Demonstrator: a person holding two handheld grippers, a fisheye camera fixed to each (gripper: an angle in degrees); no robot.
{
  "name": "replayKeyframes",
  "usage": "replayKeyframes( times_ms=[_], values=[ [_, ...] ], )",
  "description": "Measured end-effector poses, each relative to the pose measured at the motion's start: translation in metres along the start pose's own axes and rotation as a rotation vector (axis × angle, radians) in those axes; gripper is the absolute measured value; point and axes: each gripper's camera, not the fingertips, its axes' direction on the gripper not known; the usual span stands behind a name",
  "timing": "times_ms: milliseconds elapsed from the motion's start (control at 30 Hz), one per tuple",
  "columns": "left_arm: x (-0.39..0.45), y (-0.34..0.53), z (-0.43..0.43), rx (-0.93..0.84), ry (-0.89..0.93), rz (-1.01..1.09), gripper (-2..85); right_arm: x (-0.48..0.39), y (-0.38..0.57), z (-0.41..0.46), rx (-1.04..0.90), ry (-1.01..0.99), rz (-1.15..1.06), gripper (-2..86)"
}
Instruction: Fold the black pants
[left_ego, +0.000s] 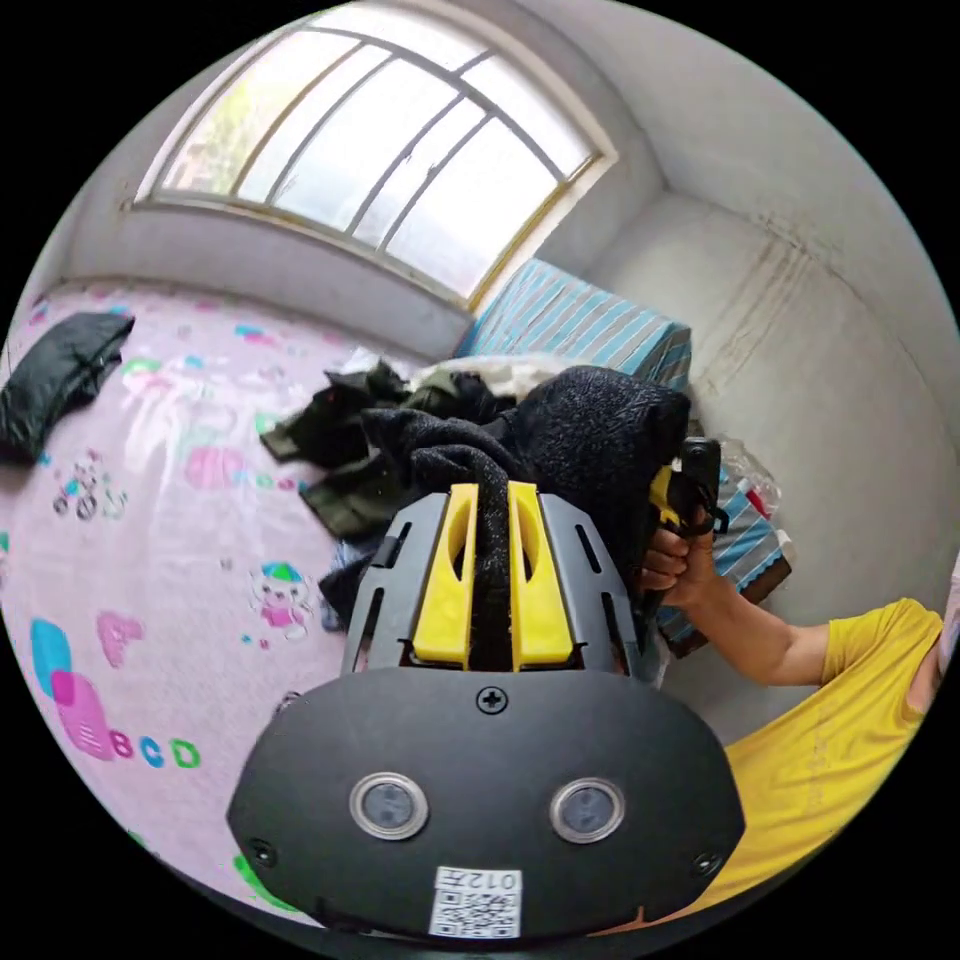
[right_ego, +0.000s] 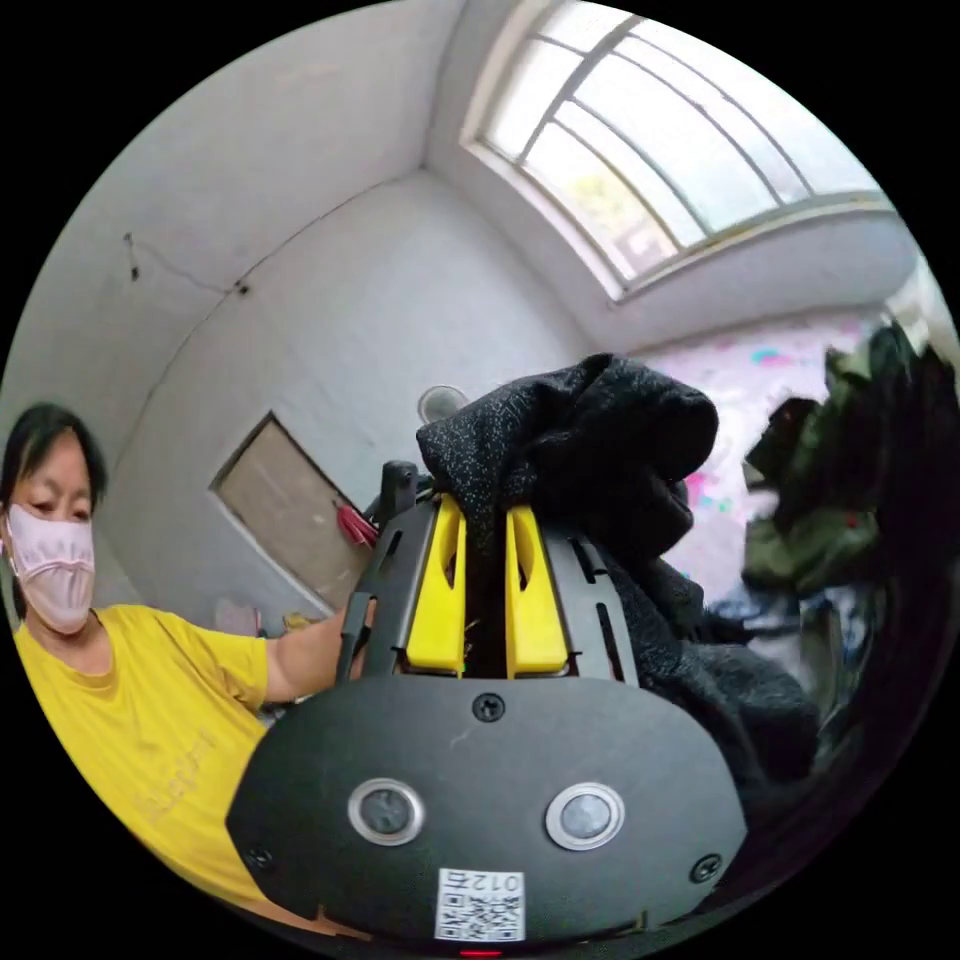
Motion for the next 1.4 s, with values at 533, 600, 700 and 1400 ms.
replayKeyframes(
  times_ms=[533,600,700,1400],
  values=[
    [-0.018,-0.082,-0.254,0.257,-0.567,-0.084,1.9,-0.095,-0.174,0.231,-0.252,0.152,-0.231,5.7],
    [-0.027,-0.074,-0.267,0.323,-0.506,-0.101,1.5,-0.094,-0.172,0.258,-0.375,0.196,-0.262,5.4],
    [-0.048,-0.062,-0.257,0.254,-0.451,-0.168,1.7,-0.076,-0.151,0.285,-0.5,0.21,-0.233,3.7],
    [0.047,0.174,-0.106,-0.234,-0.224,-0.25,20.6,0.009,-0.333,0.066,0.161,0.814,0.147,3.7]
  ],
)
